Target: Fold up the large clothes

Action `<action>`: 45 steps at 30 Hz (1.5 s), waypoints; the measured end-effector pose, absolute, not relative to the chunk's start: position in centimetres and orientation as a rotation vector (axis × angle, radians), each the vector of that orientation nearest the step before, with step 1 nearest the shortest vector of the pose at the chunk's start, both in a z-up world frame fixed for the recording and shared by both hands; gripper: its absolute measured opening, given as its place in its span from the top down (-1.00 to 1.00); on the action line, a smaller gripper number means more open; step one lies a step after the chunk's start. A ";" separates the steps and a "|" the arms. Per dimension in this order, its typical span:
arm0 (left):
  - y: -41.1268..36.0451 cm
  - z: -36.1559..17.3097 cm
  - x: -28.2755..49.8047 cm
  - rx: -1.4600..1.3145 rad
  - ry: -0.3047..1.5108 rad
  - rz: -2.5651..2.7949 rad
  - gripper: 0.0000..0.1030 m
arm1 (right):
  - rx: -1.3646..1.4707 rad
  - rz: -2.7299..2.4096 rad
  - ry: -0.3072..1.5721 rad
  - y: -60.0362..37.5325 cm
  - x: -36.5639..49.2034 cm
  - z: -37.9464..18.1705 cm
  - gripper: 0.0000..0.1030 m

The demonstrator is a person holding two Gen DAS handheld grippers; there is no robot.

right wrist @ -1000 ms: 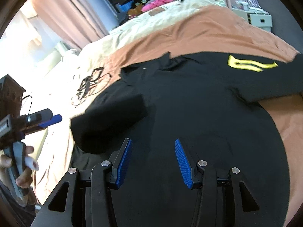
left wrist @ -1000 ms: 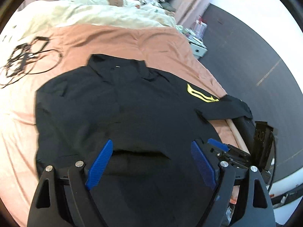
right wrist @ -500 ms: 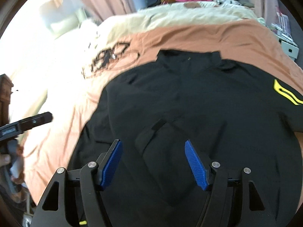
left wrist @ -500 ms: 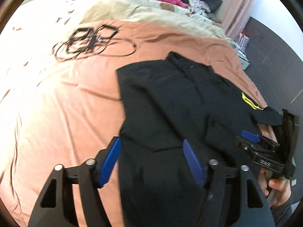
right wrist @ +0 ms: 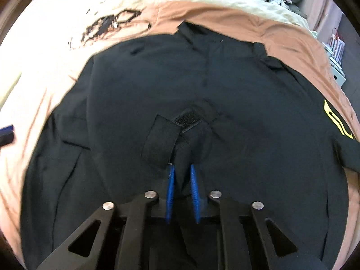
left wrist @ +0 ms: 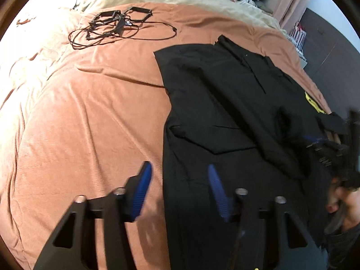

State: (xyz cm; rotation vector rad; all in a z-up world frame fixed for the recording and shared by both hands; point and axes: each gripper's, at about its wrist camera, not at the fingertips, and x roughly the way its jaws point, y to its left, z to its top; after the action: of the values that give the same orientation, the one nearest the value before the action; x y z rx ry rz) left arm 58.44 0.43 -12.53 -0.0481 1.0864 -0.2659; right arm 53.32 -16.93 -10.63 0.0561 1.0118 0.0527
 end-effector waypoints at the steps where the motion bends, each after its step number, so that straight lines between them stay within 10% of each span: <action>1: 0.2 -12.9 58.6 -0.043 1.092 -0.262 0.10 | 0.061 0.046 0.993 -17.4 53.2 -10.0 0.86; 12: -1.4 -15.4 60.1 -0.012 1.117 -0.219 0.10 | 0.255 -0.148 0.910 -30.6 46.3 -6.6 0.85; 14: -1.3 -15.6 60.3 -0.010 1.120 -0.211 0.10 | 0.337 -0.154 0.934 -32.7 45.3 -7.4 0.49; 16: -1.3 -15.8 60.6 -0.008 1.122 -0.203 0.10 | 0.440 -0.135 0.948 -34.5 43.9 -8.8 -0.42; 21: -1.3 -16.2 61.1 0.001 1.126 -0.189 0.10 | 0.629 -0.076 0.995 -36.2 42.1 -12.7 -0.48; 26: -1.6 -16.5 61.8 0.031 1.119 -0.179 0.10 | 0.717 -0.037 1.034 -36.2 43.1 -15.4 -0.12; 32: -1.4 -17.1 62.9 0.035 1.132 -0.165 0.33 | 0.712 -0.044 1.013 -37.5 45.3 -15.9 0.79; 45: -0.2 -17.6 64.2 0.020 1.136 -0.100 0.49 | 0.612 -0.130 0.975 -41.5 51.3 -15.0 0.88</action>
State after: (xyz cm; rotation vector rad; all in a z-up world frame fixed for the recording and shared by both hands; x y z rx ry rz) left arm 64.19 -0.18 -17.57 0.0195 1.1357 -0.0997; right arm 51.26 -41.53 -15.00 0.6120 0.9751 -0.1301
